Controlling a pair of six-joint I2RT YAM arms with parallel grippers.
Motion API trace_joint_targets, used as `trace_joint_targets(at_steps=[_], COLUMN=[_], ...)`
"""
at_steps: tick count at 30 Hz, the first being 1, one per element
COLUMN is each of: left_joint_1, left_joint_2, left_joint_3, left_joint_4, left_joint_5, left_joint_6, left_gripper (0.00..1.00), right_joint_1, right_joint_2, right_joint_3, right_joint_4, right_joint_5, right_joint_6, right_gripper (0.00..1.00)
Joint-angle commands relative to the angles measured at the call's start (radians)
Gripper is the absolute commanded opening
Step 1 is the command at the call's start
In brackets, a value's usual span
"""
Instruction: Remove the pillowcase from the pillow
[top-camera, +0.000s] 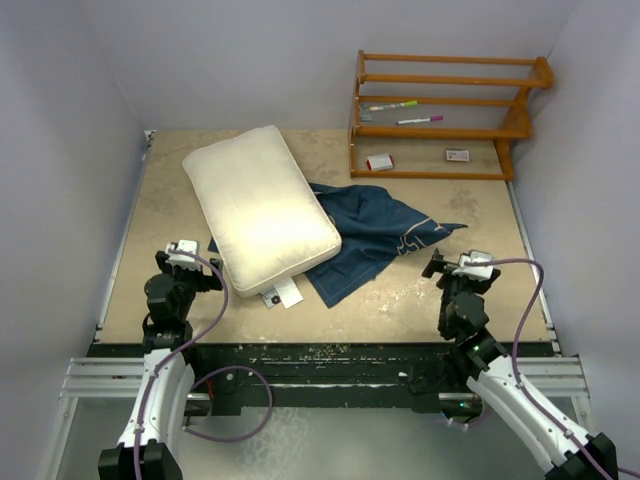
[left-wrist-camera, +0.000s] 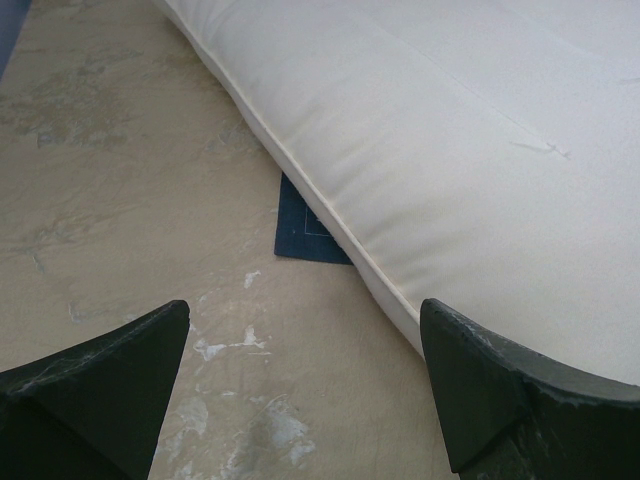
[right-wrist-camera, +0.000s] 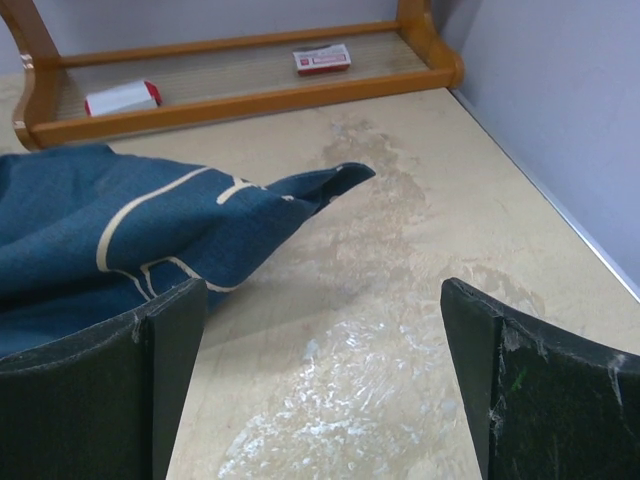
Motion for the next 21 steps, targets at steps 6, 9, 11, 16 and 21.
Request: trace_joint_targets(at_steps=[6, 9, 11, 16, 21], left_joint_1=[-0.001, -0.001, -0.001, -0.001, -0.001], left_joint_2=[-0.003, -0.004, -0.004, 0.005, 0.018], left_joint_3=[0.005, 0.004, 0.005, 0.005, 0.006], left_joint_4=[0.046, 0.046, 0.046, 0.051, 0.059], left_joint_5=[-0.001, -0.001, -0.001, 0.002, 0.008], left_joint_6=[-0.017, -0.017, -0.016, -0.015, -0.012], left_gripper=[0.99, 0.99, 0.99, 0.99, 0.99], right_joint_1=[-0.007, -0.007, -0.007, -0.007, -0.007], right_joint_2=[-0.117, -0.067, -0.037, -0.062, -0.051], right_joint_3=[-0.025, -0.021, -0.02, -0.022, -0.021], right_joint_4=[-0.038, -0.002, 0.017, 0.003, 0.009], right_joint_5=[-0.034, -0.039, -0.018, -0.019, -0.017], right_joint_6=[-0.027, -0.025, -0.017, -0.019, -0.017], right_gripper=[1.0, 1.0, 1.0, 1.0, 1.0])
